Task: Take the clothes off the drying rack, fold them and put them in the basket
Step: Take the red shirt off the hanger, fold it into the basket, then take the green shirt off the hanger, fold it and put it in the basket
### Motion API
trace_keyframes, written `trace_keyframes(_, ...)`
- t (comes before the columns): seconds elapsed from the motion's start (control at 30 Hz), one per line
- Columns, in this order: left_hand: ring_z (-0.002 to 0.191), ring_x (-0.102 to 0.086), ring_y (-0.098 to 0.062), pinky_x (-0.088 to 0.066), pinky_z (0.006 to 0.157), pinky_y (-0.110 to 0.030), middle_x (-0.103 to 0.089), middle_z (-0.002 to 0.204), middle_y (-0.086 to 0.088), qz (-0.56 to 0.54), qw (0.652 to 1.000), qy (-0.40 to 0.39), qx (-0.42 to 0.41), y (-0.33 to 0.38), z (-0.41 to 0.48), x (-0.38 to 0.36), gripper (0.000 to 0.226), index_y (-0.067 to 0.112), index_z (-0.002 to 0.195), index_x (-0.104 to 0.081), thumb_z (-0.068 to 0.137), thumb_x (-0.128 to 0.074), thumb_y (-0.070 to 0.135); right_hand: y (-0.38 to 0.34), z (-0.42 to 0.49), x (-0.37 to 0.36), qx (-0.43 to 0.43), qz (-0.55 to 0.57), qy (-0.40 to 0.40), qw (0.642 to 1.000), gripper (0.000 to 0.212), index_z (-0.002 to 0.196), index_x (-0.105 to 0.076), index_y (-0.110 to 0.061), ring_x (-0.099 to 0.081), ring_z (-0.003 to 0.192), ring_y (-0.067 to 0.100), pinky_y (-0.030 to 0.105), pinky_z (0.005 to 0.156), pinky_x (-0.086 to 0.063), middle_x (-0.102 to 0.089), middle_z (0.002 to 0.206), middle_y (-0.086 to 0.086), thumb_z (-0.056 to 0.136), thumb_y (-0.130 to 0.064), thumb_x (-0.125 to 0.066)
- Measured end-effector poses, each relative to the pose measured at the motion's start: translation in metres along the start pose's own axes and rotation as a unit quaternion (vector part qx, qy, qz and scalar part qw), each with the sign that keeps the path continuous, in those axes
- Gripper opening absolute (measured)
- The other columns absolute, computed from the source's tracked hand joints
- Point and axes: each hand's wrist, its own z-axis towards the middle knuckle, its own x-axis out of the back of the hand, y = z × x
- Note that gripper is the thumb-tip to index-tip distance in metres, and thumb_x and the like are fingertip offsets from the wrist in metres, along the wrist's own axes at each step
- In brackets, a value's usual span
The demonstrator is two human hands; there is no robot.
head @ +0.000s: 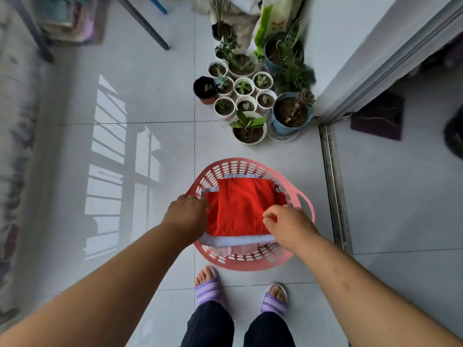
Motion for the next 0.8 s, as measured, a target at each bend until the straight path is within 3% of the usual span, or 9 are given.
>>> trace_keyframes(0.17,0.112,-0.060,-0.022,-0.051,0.095,-0.036,-0.065,0.125,0.001,-0.066,0.998,0.017,0.013,-0.007,-0.037,0.063,0.038,0.022,0.127,-0.059,0.098,-0.049,0.043,-0.036,-0.043,0.042,-0.008,0.053,0.019,0.998,0.017,0.102,-0.070,-0.028,-0.065,0.098,0.018,0.028,0.084,-0.052,-0.071,0.107,-0.006,0.095,-0.029,-0.054)
trace_keyframes(0.27,0.111,-0.060,-0.020,-0.051,0.092,-0.032,-0.065,0.124,0.001,-0.083,0.996,0.036,0.027,-0.008,-0.058,0.105,0.035,0.020,0.125,-0.060,0.098,-0.047,0.039,-0.058,-0.066,0.068,0.004,0.084,0.041,0.996,0.018,0.100,-0.071,-0.026,-0.065,0.098,0.018,0.030,0.087,-0.052,-0.072,0.107,-0.004,0.095,-0.029,-0.053)
trace_keyframes(0.4,0.110,-0.060,-0.021,-0.050,0.092,-0.032,-0.067,0.121,-0.002,-0.089,0.994,0.060,0.031,-0.007,-0.083,0.152,0.032,0.019,0.121,-0.063,0.097,-0.047,0.035,-0.084,-0.092,0.098,0.022,0.102,0.055,0.993,0.021,0.102,-0.070,-0.025,-0.064,0.101,0.020,0.034,0.090,-0.052,-0.071,0.108,-0.002,0.096,-0.033,-0.052)
trace_keyframes(0.53,0.111,-0.059,-0.020,-0.048,0.091,-0.031,-0.066,0.122,0.000,-0.086,0.992,0.088,0.031,0.004,-0.095,0.191,0.029,0.022,0.122,-0.061,0.098,-0.047,0.031,-0.102,-0.107,0.131,0.054,0.100,0.078,0.990,0.026,0.111,-0.067,-0.021,-0.061,0.102,0.018,0.027,0.081,-0.047,-0.068,0.113,0.000,0.098,-0.036,-0.050)
trace_keyframes(0.8,0.116,-0.053,-0.022,-0.046,0.097,-0.037,-0.062,0.123,-0.001,-0.050,0.980,0.192,0.011,0.038,-0.111,0.312,0.030,0.025,0.124,-0.059,0.096,-0.048,0.031,-0.142,-0.128,0.221,0.140,0.101,0.118,0.978,0.023,0.101,-0.069,-0.022,-0.063,0.089,0.020,0.032,0.075,-0.051,-0.070,0.096,-0.002,0.096,-0.036,-0.051)
